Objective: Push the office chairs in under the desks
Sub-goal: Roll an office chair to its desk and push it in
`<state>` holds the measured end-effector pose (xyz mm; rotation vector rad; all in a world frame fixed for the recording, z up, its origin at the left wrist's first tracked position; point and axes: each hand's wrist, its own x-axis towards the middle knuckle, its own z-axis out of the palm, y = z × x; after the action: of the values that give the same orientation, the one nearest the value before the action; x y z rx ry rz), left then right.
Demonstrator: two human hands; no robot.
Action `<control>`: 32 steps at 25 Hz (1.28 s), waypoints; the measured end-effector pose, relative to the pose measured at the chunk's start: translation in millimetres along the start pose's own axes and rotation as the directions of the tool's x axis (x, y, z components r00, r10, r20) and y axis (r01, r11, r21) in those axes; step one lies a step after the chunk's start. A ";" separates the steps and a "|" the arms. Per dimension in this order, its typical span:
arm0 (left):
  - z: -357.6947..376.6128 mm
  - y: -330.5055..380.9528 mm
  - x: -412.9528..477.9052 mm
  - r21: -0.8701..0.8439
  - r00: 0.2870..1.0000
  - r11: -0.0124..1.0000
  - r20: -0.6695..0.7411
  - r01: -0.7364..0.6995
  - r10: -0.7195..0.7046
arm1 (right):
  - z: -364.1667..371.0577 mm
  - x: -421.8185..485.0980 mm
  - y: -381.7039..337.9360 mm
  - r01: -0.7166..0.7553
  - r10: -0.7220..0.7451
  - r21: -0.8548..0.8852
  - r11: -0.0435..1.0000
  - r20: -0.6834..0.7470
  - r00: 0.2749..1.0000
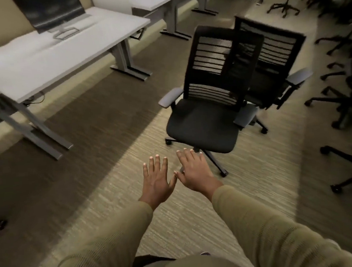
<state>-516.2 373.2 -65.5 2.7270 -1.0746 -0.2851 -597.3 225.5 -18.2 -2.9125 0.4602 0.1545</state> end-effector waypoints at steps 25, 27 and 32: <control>45.8 245.5 392.7 -0.037 0.991 0.997 0.109 -0.070 0.074 | -87.2 197.3 385.3 -0.115 0.118 -0.033 0.993 0.098 0.988; 42.2 252.8 424.2 -0.049 0.993 0.998 0.105 -0.048 0.053 | -98.5 224.8 407.0 -0.103 0.106 -0.035 0.994 0.124 0.987; 41.7 276.9 496.5 -0.108 0.989 0.990 0.127 0.086 -0.072 | -131.8 306.4 458.7 -0.042 0.034 0.025 0.999 0.267 0.963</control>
<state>-350.3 -171.7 -88.9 2.6837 -0.9494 -0.5164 -441.9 -319.9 -7.3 -2.7967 0.4672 0.5321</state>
